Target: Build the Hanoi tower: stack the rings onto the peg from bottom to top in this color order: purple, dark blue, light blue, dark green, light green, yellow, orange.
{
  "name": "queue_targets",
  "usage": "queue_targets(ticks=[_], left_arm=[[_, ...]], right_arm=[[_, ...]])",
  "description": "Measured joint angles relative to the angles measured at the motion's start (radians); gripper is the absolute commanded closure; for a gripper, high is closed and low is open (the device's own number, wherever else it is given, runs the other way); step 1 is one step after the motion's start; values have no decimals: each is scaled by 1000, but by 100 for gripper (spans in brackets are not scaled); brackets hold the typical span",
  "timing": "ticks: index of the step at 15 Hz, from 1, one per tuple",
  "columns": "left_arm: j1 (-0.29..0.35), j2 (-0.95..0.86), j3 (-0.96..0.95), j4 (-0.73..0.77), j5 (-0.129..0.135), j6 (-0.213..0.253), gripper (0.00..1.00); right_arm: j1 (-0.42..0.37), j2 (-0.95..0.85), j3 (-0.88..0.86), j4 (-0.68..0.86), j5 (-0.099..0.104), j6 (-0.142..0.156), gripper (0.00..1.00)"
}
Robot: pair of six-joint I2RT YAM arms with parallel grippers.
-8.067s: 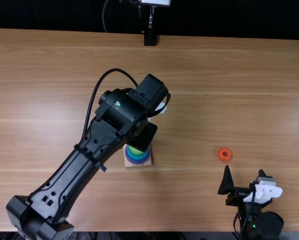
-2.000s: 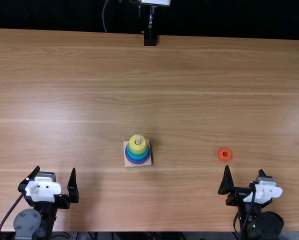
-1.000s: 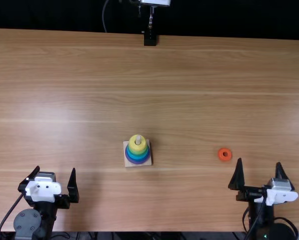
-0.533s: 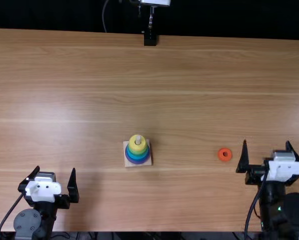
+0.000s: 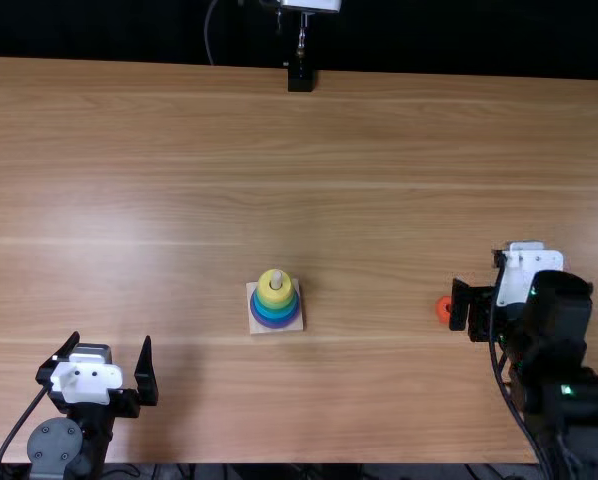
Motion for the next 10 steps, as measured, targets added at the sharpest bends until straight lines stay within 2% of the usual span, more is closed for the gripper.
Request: queue_targets(ticks=[3,4,10], left_arm=[[0,0,0,0,0,0,0],[0,0,0,0,0,0,0],[0,0,1,0,0,0,0]], right_arm=[[0,161,66,-47,-10,109,0],[0,197,79,-47,-12,124,0],[0,393,167,-75,-12,143,0]])
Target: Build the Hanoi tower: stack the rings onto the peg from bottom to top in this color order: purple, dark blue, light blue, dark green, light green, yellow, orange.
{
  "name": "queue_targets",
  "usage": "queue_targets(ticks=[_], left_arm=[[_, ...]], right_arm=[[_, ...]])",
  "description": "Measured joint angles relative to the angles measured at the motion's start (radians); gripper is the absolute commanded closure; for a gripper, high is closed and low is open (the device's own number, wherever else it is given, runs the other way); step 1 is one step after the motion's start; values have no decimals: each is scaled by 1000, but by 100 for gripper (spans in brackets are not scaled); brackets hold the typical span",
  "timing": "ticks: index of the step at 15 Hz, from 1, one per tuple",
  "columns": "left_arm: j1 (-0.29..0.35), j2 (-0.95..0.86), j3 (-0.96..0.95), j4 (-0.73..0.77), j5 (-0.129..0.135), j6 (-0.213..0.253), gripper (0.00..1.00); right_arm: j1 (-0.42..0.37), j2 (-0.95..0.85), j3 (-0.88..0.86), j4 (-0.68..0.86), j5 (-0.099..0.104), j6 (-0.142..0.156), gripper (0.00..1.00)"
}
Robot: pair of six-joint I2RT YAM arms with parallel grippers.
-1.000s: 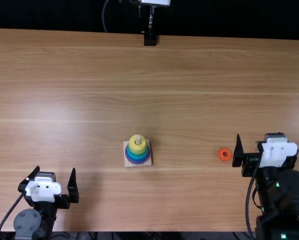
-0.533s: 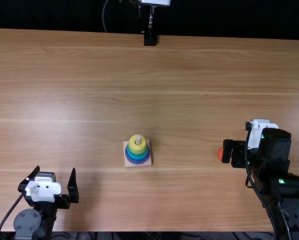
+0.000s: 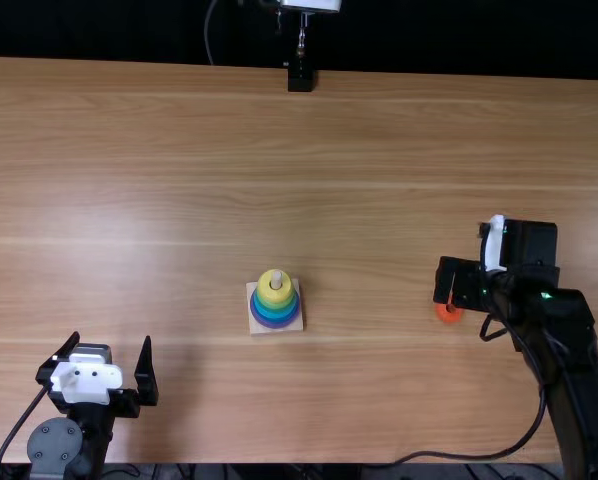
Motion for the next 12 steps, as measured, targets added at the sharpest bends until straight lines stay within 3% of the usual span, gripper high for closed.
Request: queue_targets(ticks=[12], left_arm=[[0,0,0,0,0,0,0]], right_arm=[[39,101,-2,-15,1,8,0]])
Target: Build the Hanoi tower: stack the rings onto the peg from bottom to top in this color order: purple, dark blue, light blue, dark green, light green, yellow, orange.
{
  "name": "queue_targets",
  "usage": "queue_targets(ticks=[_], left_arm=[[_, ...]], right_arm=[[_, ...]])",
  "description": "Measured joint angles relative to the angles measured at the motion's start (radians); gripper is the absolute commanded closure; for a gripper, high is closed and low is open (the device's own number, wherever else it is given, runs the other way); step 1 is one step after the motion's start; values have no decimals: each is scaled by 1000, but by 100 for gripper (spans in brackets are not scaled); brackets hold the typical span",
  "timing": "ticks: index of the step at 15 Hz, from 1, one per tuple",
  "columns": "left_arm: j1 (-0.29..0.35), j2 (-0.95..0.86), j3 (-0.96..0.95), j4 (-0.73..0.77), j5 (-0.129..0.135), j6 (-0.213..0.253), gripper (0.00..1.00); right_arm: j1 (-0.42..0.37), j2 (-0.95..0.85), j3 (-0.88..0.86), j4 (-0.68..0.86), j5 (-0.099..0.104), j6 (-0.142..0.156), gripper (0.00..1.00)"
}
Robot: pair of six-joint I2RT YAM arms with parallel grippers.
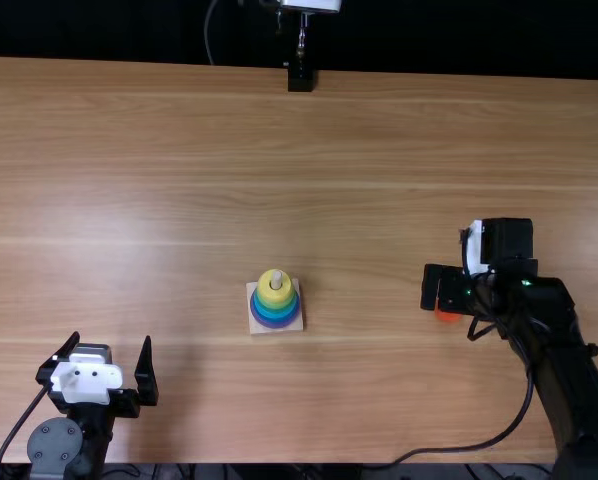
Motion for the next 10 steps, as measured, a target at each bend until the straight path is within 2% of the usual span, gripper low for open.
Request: queue_targets(ticks=[10], left_arm=[[0,0,0,0,0,0,0]], right_arm=[[0,114,-17,0,0,7,0]])
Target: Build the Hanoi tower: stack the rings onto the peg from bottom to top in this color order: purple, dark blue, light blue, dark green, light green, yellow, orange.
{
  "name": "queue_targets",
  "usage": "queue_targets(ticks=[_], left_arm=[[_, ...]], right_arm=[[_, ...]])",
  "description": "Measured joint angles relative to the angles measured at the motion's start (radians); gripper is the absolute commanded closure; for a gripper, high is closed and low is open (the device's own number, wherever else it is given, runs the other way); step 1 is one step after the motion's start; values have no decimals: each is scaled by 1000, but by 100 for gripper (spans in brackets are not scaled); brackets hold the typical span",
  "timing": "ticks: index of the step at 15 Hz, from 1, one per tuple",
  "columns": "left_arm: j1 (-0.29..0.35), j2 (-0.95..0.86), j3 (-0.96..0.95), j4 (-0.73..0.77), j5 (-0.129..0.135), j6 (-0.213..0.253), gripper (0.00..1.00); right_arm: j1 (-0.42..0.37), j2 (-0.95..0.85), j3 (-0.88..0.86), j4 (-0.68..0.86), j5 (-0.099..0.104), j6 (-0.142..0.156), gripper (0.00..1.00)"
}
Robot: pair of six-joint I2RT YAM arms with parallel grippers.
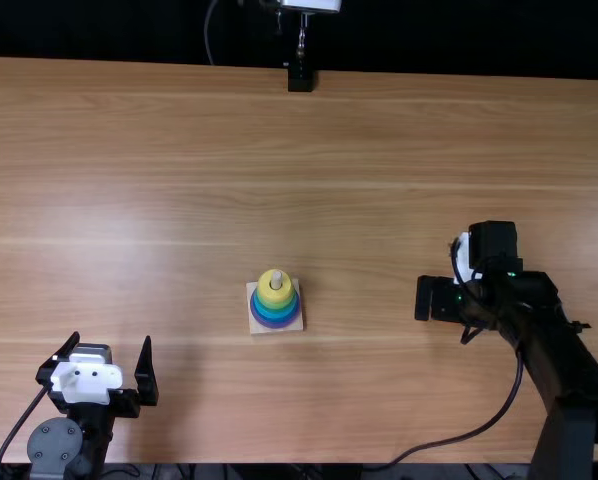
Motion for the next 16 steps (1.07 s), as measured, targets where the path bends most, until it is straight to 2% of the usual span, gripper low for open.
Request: queue_targets(ticks=[4,5,8,10,12,16], left_arm=[[0,0,0,-1,0,0,0],[0,0,0,-1,0,0,0],[0,0,0,0,0,0,0],[0,0,0,-1,-1,0,0],[0,0,0,0,-1,0,0],[0,0,0,0,0,0,0]], right_arm=[[0,15,0,0,0,0,0],[0,15,0,0,0,1,7],[0,20,0,0,0,0,57],[5,21,0,0,0,0,85],[5,21,0,0,0,-1,100],[5,24,0,1,0,-1,100]])
